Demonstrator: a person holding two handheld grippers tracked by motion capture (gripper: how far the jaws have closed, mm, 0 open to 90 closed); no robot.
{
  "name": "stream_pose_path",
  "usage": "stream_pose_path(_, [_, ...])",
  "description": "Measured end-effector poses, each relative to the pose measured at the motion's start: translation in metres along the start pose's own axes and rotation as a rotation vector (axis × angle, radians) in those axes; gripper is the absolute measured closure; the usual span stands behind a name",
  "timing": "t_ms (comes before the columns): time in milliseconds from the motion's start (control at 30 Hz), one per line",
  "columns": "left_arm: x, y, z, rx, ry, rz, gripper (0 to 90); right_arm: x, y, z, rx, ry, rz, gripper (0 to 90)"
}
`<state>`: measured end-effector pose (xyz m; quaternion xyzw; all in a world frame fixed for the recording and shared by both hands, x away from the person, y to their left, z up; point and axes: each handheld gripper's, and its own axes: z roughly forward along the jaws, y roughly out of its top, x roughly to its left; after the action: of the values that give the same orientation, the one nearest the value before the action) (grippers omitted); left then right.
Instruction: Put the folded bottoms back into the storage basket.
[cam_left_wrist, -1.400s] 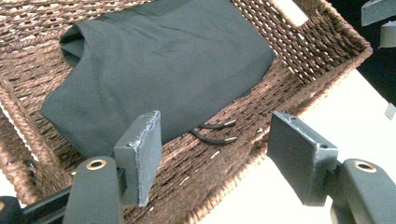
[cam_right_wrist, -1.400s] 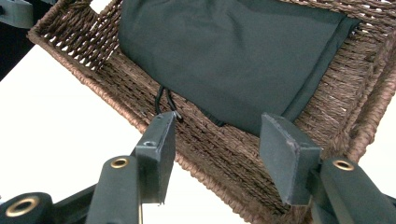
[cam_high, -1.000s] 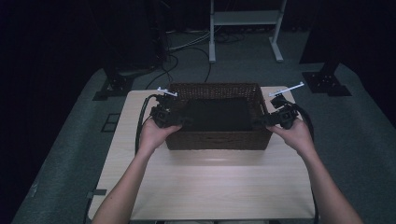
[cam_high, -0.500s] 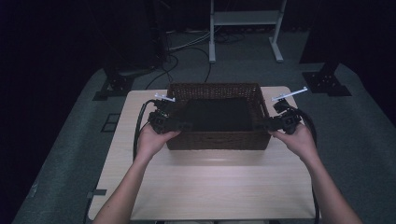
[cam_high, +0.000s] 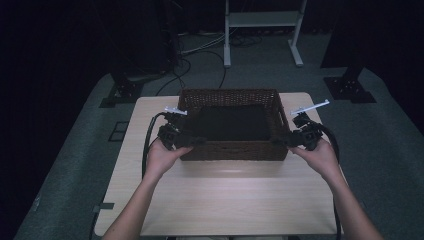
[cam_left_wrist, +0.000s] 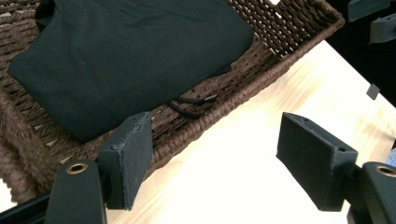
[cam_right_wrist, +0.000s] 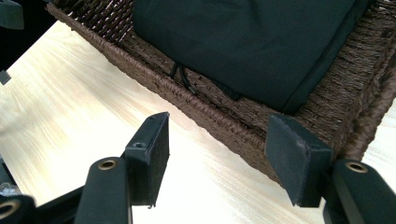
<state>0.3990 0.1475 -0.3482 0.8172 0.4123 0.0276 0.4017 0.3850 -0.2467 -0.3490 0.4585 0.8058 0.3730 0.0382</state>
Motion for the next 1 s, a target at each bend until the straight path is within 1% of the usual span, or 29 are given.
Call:
stream_pose_path(67, [0.000,-0.002,-0.001,0.003,0.006,0.001,25.2,0.001,-0.002,0.000,-0.003,0.002,-0.005,37.7])
stream_pose_path(167, [-0.001,-0.005,-0.002,0.007,0.004,0.006,25.1,0.002,-0.003,-0.001,-0.005,-0.001,-0.007,36.8])
stream_pose_path(300, [-0.003,-0.009,-0.003,-0.007,0.000,0.004,24.3,0.003,-0.006,-0.001,-0.008,-0.001,-0.009,36.1])
stream_pose_path(333, [-0.003,-0.012,-0.005,-0.013,-0.007,-0.001,23.7,0.003,-0.008,-0.001,-0.010,0.002,-0.008,35.3])
stream_pose_path(400, [-0.004,-0.013,-0.005,-0.013,-0.005,-0.002,23.0,0.004,-0.009,-0.001,-0.011,0.002,-0.010,34.9])
stream_pose_path(433, [-0.004,-0.015,-0.006,-0.015,-0.005,0.002,23.0,0.004,-0.010,0.000,-0.012,0.003,-0.011,34.7])
stream_pose_path(533, [-0.004,-0.020,-0.008,-0.027,-0.011,-0.006,22.8,0.006,-0.014,0.001,-0.011,0.009,-0.010,34.0])
stream_pose_path(900, [-0.005,-0.035,-0.011,-0.035,-0.025,-0.015,19.2,0.008,-0.025,0.000,-0.019,0.011,-0.012,32.9])
stream_pose_path(933, [-0.005,-0.039,-0.011,-0.041,-0.016,-0.013,19.1,0.008,-0.027,-0.001,-0.019,0.012,-0.010,32.3])
stream_pose_path(967, [-0.005,-0.039,-0.011,-0.041,-0.016,-0.013,18.9,0.008,-0.027,-0.001,-0.019,0.012,-0.010,32.3])
stream_pose_path(1000, [-0.006,-0.043,-0.012,-0.040,-0.021,-0.012,18.9,0.007,-0.031,0.000,-0.024,0.012,-0.010,32.1])
